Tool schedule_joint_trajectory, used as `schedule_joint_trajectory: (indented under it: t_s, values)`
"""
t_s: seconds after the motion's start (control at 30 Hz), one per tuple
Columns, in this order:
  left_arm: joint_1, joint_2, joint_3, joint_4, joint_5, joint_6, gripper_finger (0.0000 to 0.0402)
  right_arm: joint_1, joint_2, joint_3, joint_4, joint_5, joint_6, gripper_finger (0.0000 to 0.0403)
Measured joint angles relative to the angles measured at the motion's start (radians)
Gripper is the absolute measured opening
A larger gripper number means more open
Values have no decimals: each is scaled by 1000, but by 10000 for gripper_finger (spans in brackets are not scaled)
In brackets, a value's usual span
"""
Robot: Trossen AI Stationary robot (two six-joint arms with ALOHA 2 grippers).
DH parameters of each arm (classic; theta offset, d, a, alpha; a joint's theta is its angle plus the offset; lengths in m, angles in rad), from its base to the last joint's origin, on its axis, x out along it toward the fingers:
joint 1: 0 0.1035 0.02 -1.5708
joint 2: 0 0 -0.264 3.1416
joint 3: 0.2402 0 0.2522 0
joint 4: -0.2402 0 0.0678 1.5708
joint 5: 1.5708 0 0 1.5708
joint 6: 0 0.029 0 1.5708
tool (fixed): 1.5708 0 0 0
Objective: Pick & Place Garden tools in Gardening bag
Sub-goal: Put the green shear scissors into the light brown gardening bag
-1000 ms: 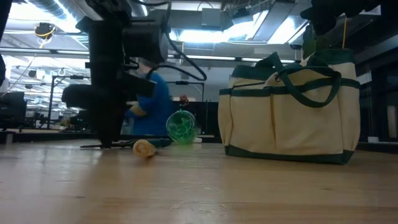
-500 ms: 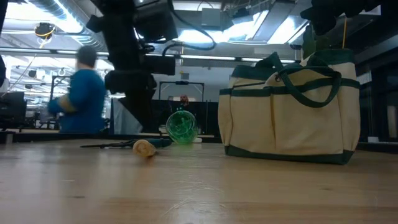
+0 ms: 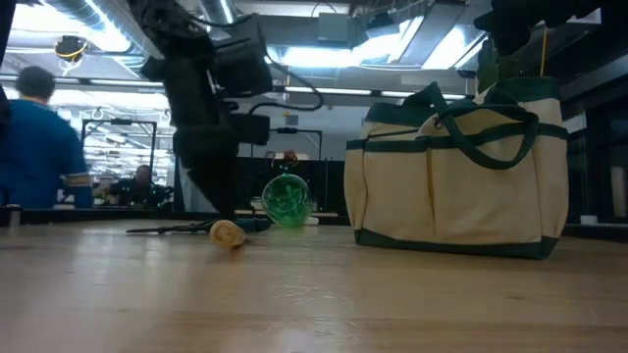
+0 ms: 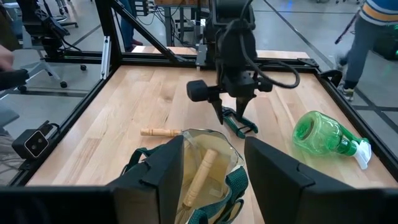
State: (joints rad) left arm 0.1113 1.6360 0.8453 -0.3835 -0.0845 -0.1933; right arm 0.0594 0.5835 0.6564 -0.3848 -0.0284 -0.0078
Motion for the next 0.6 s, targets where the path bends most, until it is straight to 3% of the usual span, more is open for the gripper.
schedule_joint_trajectory:
  t_s: [0.3, 0.6]
  values:
    - [6, 0, -57, 117, 0, 0, 161, 0, 0, 0, 0, 0, 0, 172]
    - [10, 0, -56, 150, -3, 23, 55, 0, 0, 0, 0, 0, 0, 172]
